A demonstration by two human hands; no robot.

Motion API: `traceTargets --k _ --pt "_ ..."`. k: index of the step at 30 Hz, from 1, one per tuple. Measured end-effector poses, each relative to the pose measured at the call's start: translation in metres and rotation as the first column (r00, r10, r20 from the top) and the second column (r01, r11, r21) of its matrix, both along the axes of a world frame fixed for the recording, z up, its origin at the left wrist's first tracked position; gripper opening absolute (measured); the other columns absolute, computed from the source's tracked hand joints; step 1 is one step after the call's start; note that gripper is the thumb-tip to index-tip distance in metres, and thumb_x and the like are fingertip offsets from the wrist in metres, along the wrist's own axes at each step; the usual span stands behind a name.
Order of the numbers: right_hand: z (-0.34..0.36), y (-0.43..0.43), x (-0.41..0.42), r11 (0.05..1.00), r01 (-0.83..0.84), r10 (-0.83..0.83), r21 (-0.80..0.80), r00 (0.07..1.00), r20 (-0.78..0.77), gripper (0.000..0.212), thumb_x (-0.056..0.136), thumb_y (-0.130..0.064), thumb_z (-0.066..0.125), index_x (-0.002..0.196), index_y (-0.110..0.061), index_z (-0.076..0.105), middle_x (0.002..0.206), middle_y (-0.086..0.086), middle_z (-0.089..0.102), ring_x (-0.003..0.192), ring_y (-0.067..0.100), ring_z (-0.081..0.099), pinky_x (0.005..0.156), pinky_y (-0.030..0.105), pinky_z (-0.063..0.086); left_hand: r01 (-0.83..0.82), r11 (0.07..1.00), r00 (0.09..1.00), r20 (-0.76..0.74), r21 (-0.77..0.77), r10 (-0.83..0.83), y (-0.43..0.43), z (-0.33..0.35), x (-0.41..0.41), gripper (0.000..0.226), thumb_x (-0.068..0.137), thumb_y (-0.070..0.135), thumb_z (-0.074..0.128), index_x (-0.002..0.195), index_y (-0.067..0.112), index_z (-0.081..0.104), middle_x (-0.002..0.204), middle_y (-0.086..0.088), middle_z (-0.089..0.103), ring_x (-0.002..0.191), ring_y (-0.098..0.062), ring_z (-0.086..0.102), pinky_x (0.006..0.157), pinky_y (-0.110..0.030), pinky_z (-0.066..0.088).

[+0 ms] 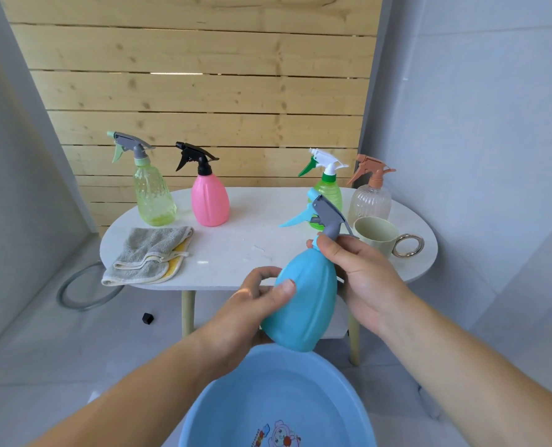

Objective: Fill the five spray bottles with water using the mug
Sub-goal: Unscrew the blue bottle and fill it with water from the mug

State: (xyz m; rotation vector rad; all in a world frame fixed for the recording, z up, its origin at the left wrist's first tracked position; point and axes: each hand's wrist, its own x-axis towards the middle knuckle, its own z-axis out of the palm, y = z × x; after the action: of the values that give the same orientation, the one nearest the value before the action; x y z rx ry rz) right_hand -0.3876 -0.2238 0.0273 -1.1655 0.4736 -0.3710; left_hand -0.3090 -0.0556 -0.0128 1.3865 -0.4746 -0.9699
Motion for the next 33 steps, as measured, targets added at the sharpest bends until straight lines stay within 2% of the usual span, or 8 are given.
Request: traceTargets --k 5,10,18,21,23,25,28,33 --pt "-0.003 0.002 0.000 0.999 0.017 -0.018 -0.034 1.000 -0.025 0.020 0.081 -0.026 0.075 0.094 -0.011 0.074 0.110 0.016 0.073 0.090 0.020 0.065 0.100 0.046 0.050 -0.009 0.999 0.998 0.065 0.034 0.007 0.000 -0.002 -0.002 0.088 0.054 0.040 0.092 0.134 0.027 0.056 0.127 -0.009 0.071 0.109 -0.028 0.074 0.088 -0.042 0.063" --pt "0.000 -0.001 0.001 0.997 -0.042 0.041 0.071 0.999 0.012 0.036 0.070 -0.032 0.075 0.101 -0.014 0.072 0.107 0.006 0.076 0.094 0.019 0.068 0.100 0.039 0.048 0.028 0.997 0.950 -0.309 -0.078 -0.051 0.007 0.004 0.000 0.062 0.075 0.041 0.072 0.130 0.014 0.070 0.123 -0.018 0.072 0.103 -0.035 0.072 0.082 -0.049 0.062" --pt "-0.005 -0.005 0.002 0.999 0.013 -0.014 0.045 0.999 0.029 0.017 0.079 -0.026 0.073 0.093 -0.016 0.072 0.107 0.004 0.076 0.090 0.016 0.067 0.080 0.029 0.049 -0.114 0.987 0.906 -0.396 0.111 0.149 -0.002 0.001 0.002 0.063 0.103 0.065 0.037 0.130 0.019 0.070 0.122 -0.020 0.075 0.114 -0.041 0.071 0.091 -0.058 0.058" --pt "-0.006 -0.005 0.003 1.000 0.028 -0.028 -0.002 0.999 0.024 0.011 0.085 -0.024 0.072 0.093 -0.016 0.073 0.111 0.006 0.075 0.090 0.015 0.067 0.081 0.029 0.049 -0.113 0.993 0.922 -0.368 0.033 0.117 -0.002 0.004 -0.002 0.067 0.086 0.070 0.062 0.128 0.018 0.073 0.120 -0.016 0.075 0.103 -0.034 0.074 0.090 -0.056 0.059" --pt "-0.004 -0.007 0.004 0.999 0.044 -0.044 0.000 0.999 0.030 0.012 0.086 -0.024 0.071 0.095 -0.016 0.072 0.111 0.006 0.075 0.092 0.016 0.067 0.081 0.030 0.049 -0.101 0.994 0.936 -0.342 -0.039 0.082 0.001 0.001 -0.002 0.089 0.061 0.058 0.094 0.135 0.017 0.066 0.126 -0.016 0.072 0.105 -0.033 0.074 0.088 -0.053 0.061" --pt "-0.002 -0.008 0.004 0.999 0.045 -0.045 0.003 0.998 0.037 0.015 0.086 -0.026 0.071 0.097 -0.016 0.072 0.113 0.007 0.074 0.093 0.017 0.066 0.081 0.030 0.049 -0.076 0.995 0.939 -0.339 -0.064 0.050 0.002 0.002 -0.003 0.098 0.052 0.048 0.101 0.137 0.017 0.065 0.131 -0.016 0.070 0.110 -0.034 0.073 0.089 -0.054 0.061" --pt "-0.002 -0.008 0.004 0.999 0.033 -0.034 0.021 0.998 0.049 0.018 0.082 -0.027 0.072 0.097 -0.017 0.072 0.110 0.007 0.075 0.090 0.017 0.066 0.079 0.029 0.049 -0.093 0.996 0.925 -0.371 -0.003 0.085 0.001 0.005 -0.004 0.062 0.078 0.057 0.078 0.127 0.019 0.074 0.128 -0.019 0.072 0.118 -0.041 0.070 0.096 -0.061 0.057" --pt "-0.006 -0.008 0.005 0.999 0.037 -0.038 0.026 0.998 0.044 0.015 0.086 -0.024 0.071 0.098 -0.016 0.072 0.109 0.005 0.076 0.091 0.017 0.067 0.080 0.029 0.050 -0.196 0.979 0.901 -0.382 0.064 0.205 -0.005 0.003 -0.005 0.058 0.101 0.058 0.047 0.133 0.015 0.068 0.120 -0.016 0.074 0.104 -0.036 0.071 0.090 -0.050 0.060"
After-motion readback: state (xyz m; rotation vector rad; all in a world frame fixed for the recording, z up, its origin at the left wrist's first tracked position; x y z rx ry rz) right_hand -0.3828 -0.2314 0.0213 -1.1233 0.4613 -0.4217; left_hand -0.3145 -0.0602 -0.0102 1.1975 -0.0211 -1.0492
